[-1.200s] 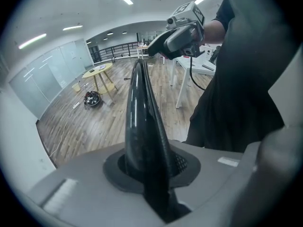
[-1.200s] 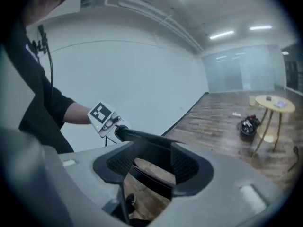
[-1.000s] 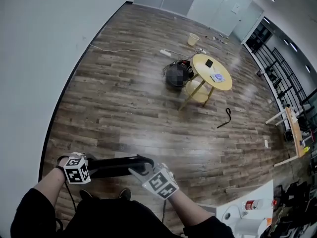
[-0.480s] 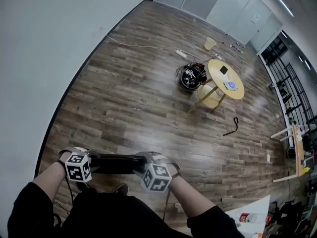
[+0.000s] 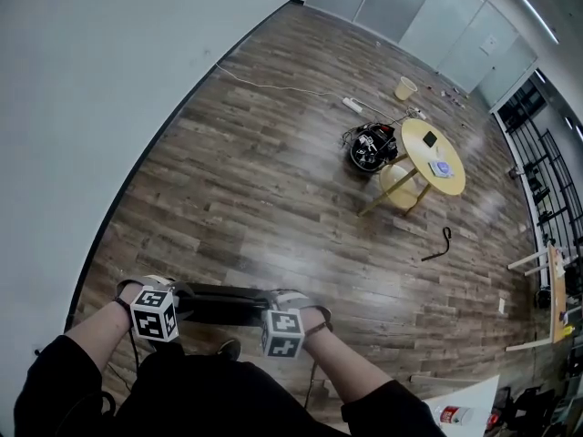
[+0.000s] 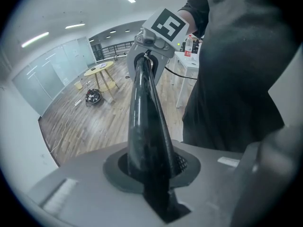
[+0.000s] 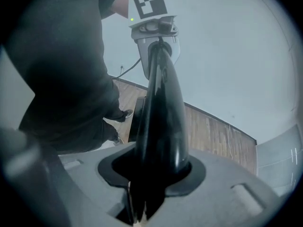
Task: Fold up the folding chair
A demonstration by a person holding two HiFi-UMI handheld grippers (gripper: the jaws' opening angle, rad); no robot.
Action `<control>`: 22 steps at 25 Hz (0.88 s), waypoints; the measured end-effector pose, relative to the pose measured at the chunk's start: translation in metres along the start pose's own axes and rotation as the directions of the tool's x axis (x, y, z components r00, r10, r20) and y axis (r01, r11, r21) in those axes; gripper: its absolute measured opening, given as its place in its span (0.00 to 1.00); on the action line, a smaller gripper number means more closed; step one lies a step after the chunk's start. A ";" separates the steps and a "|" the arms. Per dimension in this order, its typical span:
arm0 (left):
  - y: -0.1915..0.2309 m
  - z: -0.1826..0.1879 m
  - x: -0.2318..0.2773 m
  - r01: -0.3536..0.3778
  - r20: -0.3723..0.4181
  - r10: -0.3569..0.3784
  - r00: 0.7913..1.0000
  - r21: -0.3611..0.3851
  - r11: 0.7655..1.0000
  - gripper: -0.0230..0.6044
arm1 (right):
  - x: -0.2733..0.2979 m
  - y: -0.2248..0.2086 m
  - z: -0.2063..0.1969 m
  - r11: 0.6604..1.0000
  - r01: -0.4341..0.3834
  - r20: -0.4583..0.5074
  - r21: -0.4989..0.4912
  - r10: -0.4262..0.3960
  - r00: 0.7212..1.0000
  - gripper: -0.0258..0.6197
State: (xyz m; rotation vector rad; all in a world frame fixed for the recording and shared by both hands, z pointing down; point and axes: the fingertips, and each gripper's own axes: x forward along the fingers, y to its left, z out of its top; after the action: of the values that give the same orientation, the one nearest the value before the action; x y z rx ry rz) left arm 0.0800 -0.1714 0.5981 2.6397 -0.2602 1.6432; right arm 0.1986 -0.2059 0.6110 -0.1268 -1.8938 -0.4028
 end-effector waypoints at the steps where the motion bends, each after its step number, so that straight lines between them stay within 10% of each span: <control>1: 0.000 0.000 0.000 -0.001 0.000 0.001 1.000 0.002 1.000 0.15 | -0.001 0.000 0.001 1.000 0.000 0.003 0.000 0.000 1.000 0.26; 22: -0.002 0.000 0.001 -0.021 -0.019 0.021 1.000 0.002 1.000 0.13 | 0.000 0.007 -0.002 0.995 -0.100 -0.002 0.024 0.101 0.995 0.13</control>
State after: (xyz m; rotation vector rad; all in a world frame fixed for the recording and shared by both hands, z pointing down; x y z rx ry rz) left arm 0.0803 -0.1694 0.5991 2.6300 -0.2870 1.6747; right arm 0.2022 -0.1998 0.6132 -0.2049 -1.8797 -0.3121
